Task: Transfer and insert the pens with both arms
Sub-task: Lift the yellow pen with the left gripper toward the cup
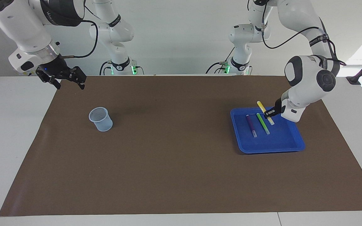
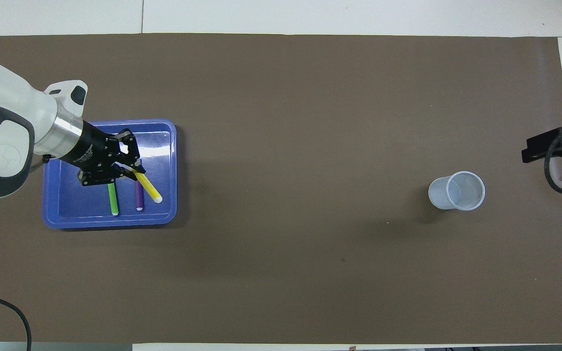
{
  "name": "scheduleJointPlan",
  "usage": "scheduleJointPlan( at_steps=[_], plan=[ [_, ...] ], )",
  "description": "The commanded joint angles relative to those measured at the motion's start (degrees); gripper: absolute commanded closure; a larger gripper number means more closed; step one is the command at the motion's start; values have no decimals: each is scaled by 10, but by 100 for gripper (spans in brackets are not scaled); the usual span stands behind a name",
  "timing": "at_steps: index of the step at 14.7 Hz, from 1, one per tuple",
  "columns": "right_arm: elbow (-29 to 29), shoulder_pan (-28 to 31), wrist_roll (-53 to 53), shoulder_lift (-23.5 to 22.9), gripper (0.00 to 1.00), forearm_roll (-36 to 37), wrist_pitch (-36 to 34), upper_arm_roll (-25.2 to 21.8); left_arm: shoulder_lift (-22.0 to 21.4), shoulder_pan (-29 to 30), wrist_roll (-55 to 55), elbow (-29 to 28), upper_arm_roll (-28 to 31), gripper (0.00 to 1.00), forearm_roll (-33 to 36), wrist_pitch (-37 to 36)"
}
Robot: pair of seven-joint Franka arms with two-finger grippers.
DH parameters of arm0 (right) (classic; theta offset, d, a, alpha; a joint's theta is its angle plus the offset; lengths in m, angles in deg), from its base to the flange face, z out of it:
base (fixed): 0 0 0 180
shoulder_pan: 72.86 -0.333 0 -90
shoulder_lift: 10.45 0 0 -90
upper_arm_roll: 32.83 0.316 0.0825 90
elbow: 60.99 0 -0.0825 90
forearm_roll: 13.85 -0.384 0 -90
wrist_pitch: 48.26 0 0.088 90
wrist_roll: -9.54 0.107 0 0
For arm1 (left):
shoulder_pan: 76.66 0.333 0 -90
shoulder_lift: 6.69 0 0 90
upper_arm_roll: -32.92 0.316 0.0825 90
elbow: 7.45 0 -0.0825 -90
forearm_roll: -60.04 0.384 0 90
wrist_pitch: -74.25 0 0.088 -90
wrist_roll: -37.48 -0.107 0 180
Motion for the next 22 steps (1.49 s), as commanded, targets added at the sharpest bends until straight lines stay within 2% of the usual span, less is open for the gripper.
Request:
scheduleJointPlan(
  at_steps=[1,3,6,10,14,20,22],
  plan=[
    [-6,8,-13,9,0,-8,-8,3,-17,6,138,3,-47,100,-66,-2],
    [-6,8,-13,8,0,-8,-8,3,-47,4,173,-7,-62,100,-148,13],
    [-6,8,-13,8,0,-8,-8,3,-53,-1,245,-21,-95,100,-215,49],
    [-8,26,-29,18,0,-13,-14,-3,-72,-4,269,-64,-126,100,-332,117],
    [-23,17,-21,22,0,-97,-11,8,-83,-29,340,-86,-163,100,-340,189],
    [-49,-21,165,34,0,-197,-1,8,-117,-66,362,-158,-163,100,-423,282],
    [-58,-47,216,35,0,-208,48,9,-120,-77,363,-167,-163,100,-439,304]
  ],
)
